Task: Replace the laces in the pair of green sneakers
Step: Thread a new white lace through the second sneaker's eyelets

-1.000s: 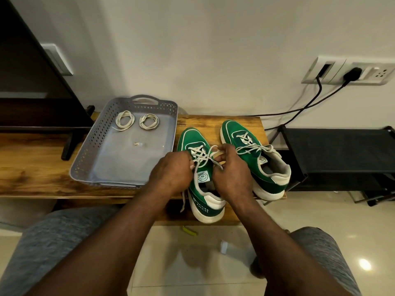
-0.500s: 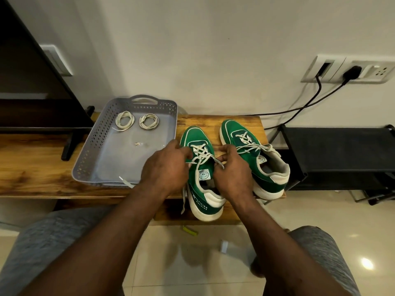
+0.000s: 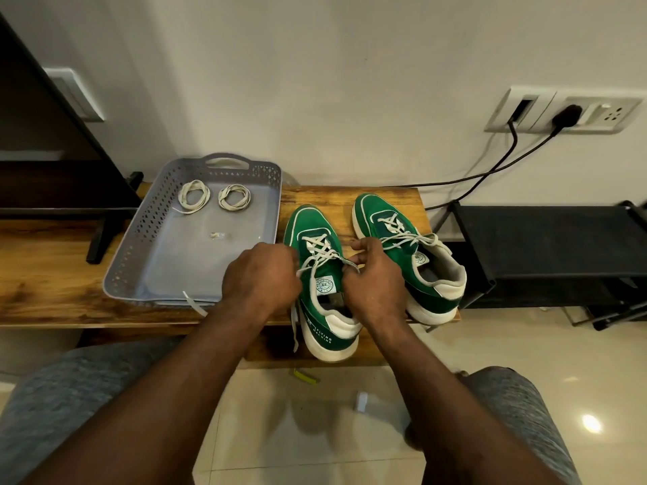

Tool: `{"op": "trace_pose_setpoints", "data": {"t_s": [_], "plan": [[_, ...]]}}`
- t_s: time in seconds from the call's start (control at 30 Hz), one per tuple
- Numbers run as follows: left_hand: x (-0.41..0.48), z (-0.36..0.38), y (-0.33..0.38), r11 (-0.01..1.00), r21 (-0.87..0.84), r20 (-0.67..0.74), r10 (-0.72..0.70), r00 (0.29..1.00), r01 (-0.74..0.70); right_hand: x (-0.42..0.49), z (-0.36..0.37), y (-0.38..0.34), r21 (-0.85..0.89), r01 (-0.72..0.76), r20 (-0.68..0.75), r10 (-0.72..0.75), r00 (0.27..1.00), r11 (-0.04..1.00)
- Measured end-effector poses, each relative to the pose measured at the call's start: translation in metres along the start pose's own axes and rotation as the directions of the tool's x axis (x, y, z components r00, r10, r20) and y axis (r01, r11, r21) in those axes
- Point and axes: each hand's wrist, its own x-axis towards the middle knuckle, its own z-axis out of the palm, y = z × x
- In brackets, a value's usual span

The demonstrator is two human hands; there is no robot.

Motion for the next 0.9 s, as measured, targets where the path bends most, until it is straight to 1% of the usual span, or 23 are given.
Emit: {"op": "trace_pose_setpoints", "data": {"t_s": [0.03,0.1,0.13,0.17,0.23,0.27,0.33,0.4,0.47,0.53,0.63,0.67,0.73,0.77,0.8,0.83,0.9], "plan": [[0.001,-0.002,-0.001,0.995,-0.103,-0.018,-0.01,1.0,0.008,0.001,-0.002,0.002,0.031,-0.015,0.015,0.014,1.0,0.999],[0.005,-0.004,-0.002,0.952,-0.306,-0.078,-0.029,0.997,0.004,0.003,-0.003,0.007,0.152,-0.048,0.064,0.039,0.997,0.987],[0.008,-0.004,-0.001,0.937,-0.35,-0.096,-0.026,0.995,-0.01,0.002,-0.003,0.008,0.215,-0.063,0.094,0.044,0.995,0.975],[0.01,-0.004,0.001,0.937,-0.35,-0.094,-0.018,0.995,-0.016,0.001,-0.002,0.008,0.255,-0.072,0.115,0.044,0.992,0.964],[0.014,0.001,0.006,0.967,-0.255,-0.04,-0.023,0.999,0.012,-0.001,0.0,0.01,0.277,-0.069,0.124,0.035,0.992,0.958],[0.016,0.006,0.008,0.979,-0.199,-0.008,-0.04,0.999,0.037,-0.002,0.001,0.01,0.283,-0.067,0.119,0.034,0.992,0.957],[0.018,0.013,0.012,0.983,-0.153,0.045,-0.091,0.995,0.097,-0.003,0.003,0.012,0.291,-0.064,0.105,0.034,0.994,0.955],[0.02,0.016,0.015,0.973,-0.188,0.087,-0.117,0.989,0.131,-0.003,0.004,0.012,0.302,-0.056,0.084,0.032,0.996,0.952],[0.024,0.014,0.016,0.946,-0.284,0.124,-0.124,0.985,0.155,-0.003,0.005,0.013,0.313,-0.062,0.077,0.04,0.996,0.948],[0.026,0.01,0.016,0.882,-0.429,0.135,-0.148,0.98,0.192,-0.004,0.006,0.012,0.311,-0.074,0.086,0.05,0.995,0.947],[0.024,0.005,0.014,0.69,-0.668,0.199,-0.195,0.96,0.279,-0.003,0.006,0.013,0.281,-0.056,0.077,0.036,0.996,0.958],[0.022,0.003,0.014,0.638,-0.708,0.228,-0.199,0.953,0.303,-0.003,0.006,0.013,0.271,-0.049,0.072,0.03,0.997,0.961],[0.019,-0.002,0.013,0.585,-0.742,0.264,-0.193,0.945,0.327,-0.004,0.007,0.014,0.262,-0.043,0.073,0.025,0.997,0.964],[0.017,-0.004,0.012,0.586,-0.741,0.273,-0.183,0.944,0.328,-0.004,0.007,0.013,0.258,-0.041,0.075,0.022,0.997,0.965],[0.017,-0.006,0.01,0.614,-0.723,0.272,-0.167,0.948,0.316,-0.005,0.007,0.013,0.258,-0.038,0.076,0.019,0.997,0.965],[0.017,-0.008,0.009,0.679,-0.679,0.248,-0.145,0.958,0.279,-0.004,0.007,0.012,0.26,-0.036,0.076,0.017,0.997,0.965],[0.016,-0.01,0.006,0.842,-0.514,0.143,-0.103,0.984,0.163,-0.004,0.007,0.011,0.27,-0.04,0.077,0.019,0.997,0.962]]}}
